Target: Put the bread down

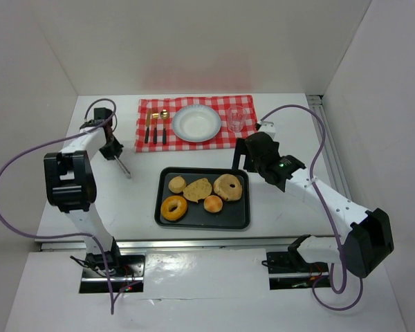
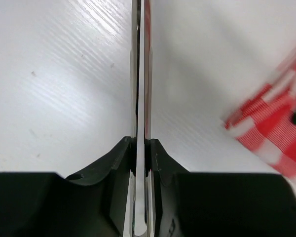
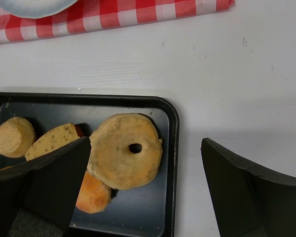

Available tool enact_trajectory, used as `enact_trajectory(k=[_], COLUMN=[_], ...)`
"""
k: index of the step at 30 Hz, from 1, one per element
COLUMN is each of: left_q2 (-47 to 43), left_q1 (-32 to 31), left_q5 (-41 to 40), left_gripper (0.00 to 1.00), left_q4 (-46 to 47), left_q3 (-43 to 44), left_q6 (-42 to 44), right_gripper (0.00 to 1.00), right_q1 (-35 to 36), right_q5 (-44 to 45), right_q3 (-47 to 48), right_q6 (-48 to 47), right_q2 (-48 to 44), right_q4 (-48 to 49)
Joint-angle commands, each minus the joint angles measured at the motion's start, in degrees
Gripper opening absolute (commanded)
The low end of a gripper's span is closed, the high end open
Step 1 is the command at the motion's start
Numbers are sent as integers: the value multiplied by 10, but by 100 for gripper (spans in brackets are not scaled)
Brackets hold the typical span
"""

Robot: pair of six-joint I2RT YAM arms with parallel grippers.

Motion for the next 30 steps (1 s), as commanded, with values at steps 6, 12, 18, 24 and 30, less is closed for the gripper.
enact_trajectory(k=[6,12,18,24,30], left_q2=[-196,-333,-397,-413,-383], left_q1=[-49,-170,-337,-459,-522], left_q5=[25,150,221,211,191], left_gripper=[23,27,30,42,52], left_q4=[-14,-53,-135,-174,-180], left_q3=[-15,-84,-110,-88,-59], left_q6=[61,123,110,62,44], right_gripper=[100,100,100,100,100], right_q1=[-9,-9,-14,-14,-14], right_q5=[-2,27,70,107,112], right_q3=[-2,3,22,34,34], right_q6=[2,2,13,13,19], right_q2=[-30,-64,-92,-129,-151], right_q4=[17,-10,-51,-82,-94])
